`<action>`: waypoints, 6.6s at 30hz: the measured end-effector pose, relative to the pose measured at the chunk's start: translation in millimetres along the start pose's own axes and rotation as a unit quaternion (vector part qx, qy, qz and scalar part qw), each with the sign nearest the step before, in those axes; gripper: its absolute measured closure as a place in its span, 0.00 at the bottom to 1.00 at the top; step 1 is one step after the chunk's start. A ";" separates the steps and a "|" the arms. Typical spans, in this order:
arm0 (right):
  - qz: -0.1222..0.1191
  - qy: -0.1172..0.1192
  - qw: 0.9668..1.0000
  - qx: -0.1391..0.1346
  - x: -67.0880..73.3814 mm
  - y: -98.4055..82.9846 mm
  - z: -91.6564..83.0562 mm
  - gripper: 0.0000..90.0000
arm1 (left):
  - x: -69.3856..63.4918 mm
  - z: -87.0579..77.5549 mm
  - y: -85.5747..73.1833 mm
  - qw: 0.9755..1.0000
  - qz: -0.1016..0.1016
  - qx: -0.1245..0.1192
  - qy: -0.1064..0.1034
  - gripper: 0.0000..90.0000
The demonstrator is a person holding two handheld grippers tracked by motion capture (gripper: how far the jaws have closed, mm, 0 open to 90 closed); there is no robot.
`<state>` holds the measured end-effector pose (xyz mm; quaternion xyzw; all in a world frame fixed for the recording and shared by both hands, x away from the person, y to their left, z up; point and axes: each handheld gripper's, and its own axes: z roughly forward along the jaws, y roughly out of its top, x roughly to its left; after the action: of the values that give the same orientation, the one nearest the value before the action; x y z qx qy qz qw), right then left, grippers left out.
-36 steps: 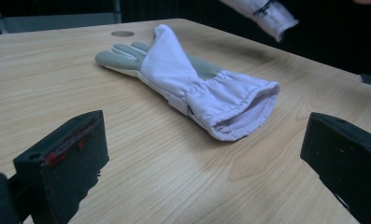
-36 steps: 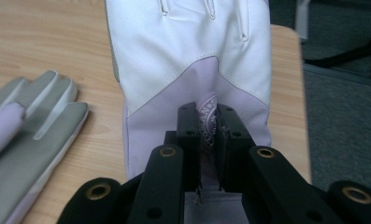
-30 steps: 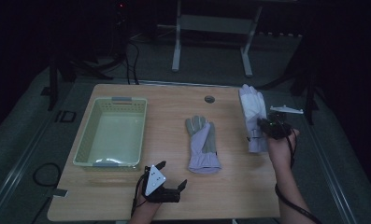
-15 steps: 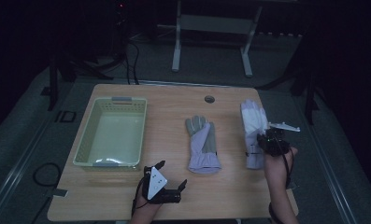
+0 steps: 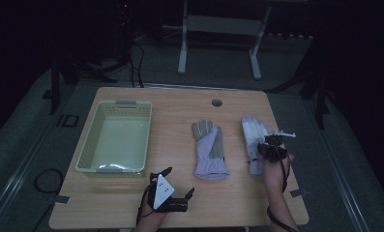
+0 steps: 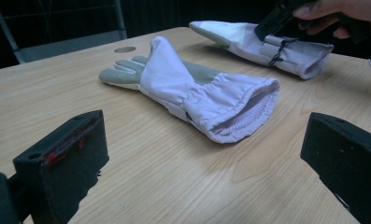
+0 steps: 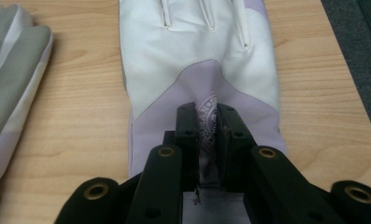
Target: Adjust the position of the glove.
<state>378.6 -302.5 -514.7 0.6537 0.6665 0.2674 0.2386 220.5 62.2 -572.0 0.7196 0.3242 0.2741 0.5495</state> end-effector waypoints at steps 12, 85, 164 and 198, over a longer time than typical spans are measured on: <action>-0.033 0.006 0.999 0.015 0.4 3.5 10.5 0.76 | 2.7 -0.4 -0.3 1.000 -0.013 -0.002 -0.001 0.01; -0.111 0.049 0.992 -0.032 -20.8 23.7 -35.1 0.99 | 7.1 -2.3 -1.3 0.999 -0.036 -0.011 -0.006 0.01; -0.140 0.130 0.981 0.024 157.4 15.4 -37.6 0.52 | 7.3 -1.7 -0.8 0.999 -0.027 -0.002 -0.019 0.01; -0.267 0.239 0.932 -0.050 82.6 3.9 -39.4 0.21 | 11.4 4.0 1.4 0.996 -0.074 0.037 -0.022 0.01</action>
<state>352.6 -221.8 -480.2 0.3552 0.8397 0.3753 0.1672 231.1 68.2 -571.2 0.7193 0.3747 0.2047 0.5480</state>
